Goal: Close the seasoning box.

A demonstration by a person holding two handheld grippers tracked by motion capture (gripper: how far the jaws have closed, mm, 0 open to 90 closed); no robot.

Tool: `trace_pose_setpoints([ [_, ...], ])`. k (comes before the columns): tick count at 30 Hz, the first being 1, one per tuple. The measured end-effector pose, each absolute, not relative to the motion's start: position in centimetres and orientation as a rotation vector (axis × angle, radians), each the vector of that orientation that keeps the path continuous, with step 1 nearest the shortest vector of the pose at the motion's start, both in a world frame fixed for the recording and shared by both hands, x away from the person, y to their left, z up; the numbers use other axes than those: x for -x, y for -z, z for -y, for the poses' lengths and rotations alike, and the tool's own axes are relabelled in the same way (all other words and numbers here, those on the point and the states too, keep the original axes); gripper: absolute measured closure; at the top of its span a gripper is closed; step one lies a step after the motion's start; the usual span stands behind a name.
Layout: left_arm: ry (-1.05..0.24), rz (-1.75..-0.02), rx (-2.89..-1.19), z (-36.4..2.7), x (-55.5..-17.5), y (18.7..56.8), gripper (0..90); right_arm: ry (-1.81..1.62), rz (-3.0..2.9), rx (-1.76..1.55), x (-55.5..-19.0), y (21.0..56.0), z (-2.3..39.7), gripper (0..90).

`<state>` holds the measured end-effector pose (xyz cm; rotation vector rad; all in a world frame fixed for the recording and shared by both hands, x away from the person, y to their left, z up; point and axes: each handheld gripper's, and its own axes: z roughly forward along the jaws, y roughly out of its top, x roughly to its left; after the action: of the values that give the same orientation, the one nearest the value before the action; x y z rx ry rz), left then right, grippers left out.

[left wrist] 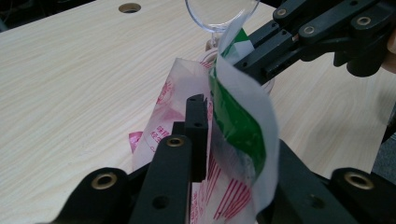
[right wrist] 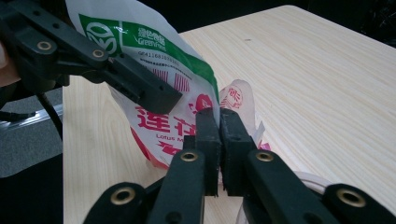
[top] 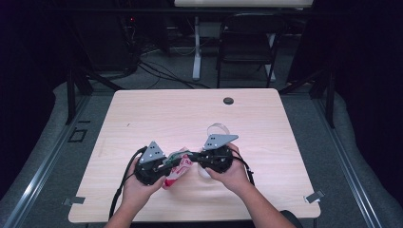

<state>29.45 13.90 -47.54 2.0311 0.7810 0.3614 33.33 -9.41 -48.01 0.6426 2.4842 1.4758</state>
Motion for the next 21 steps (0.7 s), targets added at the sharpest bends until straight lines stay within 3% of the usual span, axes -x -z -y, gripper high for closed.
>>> trace_pose_setpoints([
  [10, -0.382, -0.815, -1.973, -14.8, -28.9, 50.0, 48.4, -1.477, -2.480, -0.646, -33.3, 48.0, 9.4, 90.0],
  [21, -0.343, -0.909, -1.947, -15.5, -28.4, 53.2, 38.7, -1.484, -2.475, -0.647, -33.3, 48.1, 9.4, 90.0],
])
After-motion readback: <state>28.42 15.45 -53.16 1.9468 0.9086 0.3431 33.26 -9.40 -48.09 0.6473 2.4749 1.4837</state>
